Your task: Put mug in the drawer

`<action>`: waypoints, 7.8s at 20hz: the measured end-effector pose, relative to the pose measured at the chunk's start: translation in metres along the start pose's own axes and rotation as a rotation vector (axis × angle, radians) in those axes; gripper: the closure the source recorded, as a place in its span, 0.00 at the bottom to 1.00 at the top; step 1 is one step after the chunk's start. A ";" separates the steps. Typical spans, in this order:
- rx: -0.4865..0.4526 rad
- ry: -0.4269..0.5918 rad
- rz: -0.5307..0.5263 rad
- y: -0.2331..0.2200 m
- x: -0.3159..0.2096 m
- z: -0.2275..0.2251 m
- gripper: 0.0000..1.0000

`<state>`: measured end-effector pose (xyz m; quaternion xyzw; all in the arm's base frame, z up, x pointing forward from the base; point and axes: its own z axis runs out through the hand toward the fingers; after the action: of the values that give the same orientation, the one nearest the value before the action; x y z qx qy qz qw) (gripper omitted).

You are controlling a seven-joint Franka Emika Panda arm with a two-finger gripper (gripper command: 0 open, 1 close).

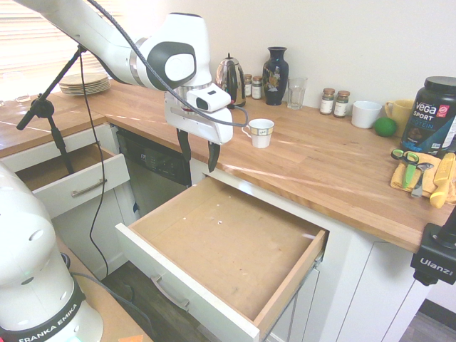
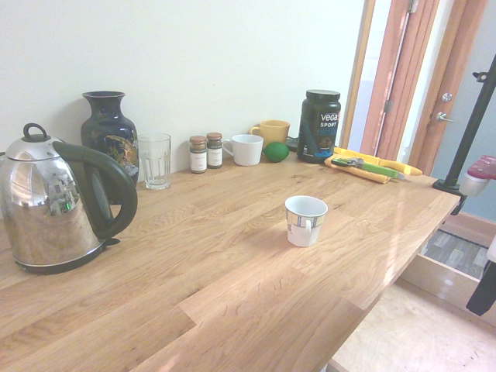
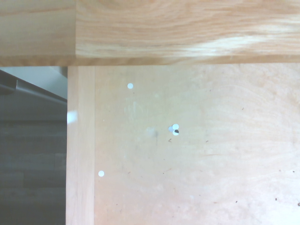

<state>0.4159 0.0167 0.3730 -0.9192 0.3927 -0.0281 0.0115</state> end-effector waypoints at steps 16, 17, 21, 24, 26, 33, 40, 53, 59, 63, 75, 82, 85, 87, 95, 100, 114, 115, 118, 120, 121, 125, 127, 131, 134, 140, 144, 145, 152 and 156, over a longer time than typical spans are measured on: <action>-0.021 0.023 -0.001 -0.052 0.059 -0.019 0.00; -0.026 0.027 -0.001 -0.062 0.068 -0.022 0.00; -0.035 0.040 0.005 -0.102 0.101 -0.033 0.00; -0.031 0.045 0.008 -0.132 0.118 -0.043 0.00; -0.032 0.044 0.009 -0.148 0.128 -0.048 0.00; -0.029 0.045 0.014 -0.196 0.166 -0.054 0.00; -0.037 0.037 0.009 -0.242 0.171 -0.041 0.00; -0.078 0.004 0.012 -0.250 0.178 0.007 0.00; -0.086 -0.006 0.020 -0.247 0.180 0.018 0.00; -0.090 -0.011 0.020 -0.247 0.180 0.023 0.00; -0.093 -0.028 0.024 -0.248 0.179 0.040 1.00; -0.089 -0.025 0.023 -0.249 0.178 0.041 1.00; -0.089 -0.025 0.023 -0.248 0.178 0.041 1.00; -0.089 -0.024 0.024 -0.248 0.179 0.041 1.00; -0.091 -0.019 0.036 -0.244 0.186 0.040 1.00; -0.091 -0.019 0.037 -0.244 0.186 0.040 1.00; -0.083 -0.014 0.030 -0.245 0.181 0.039 1.00; -0.082 -0.013 0.029 -0.244 0.179 0.038 1.00; -0.081 -0.013 0.028 -0.235 0.171 0.026 1.00; -0.079 -0.009 0.032 -0.227 0.169 0.014 1.00; -0.079 -0.007 0.036 -0.222 0.168 0.009 1.00; -0.076 -0.002 0.046 -0.206 0.164 -0.007 1.00; -0.077 -0.002 0.044 -0.200 0.160 -0.014 1.00; -0.082 -0.010 0.019 -0.180 0.146 -0.030 1.00; -0.099 -0.021 0.014 -0.150 0.130 -0.038 1.00; -0.104 -0.017 0.037 -0.084 0.100 -0.045 1.00; -0.100 -0.022 0.049 -0.048 0.079 -0.037 1.00; -0.101 -0.025 0.053 -0.039 0.074 -0.033 1.00; -0.115 -0.048 0.067 0.011 0.054 0.006 1.00; -0.125 -0.066 0.078 0.036 0.047 0.035 1.00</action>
<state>0.4242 -0.0417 0.3386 -0.9025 0.4287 0.0272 -0.0319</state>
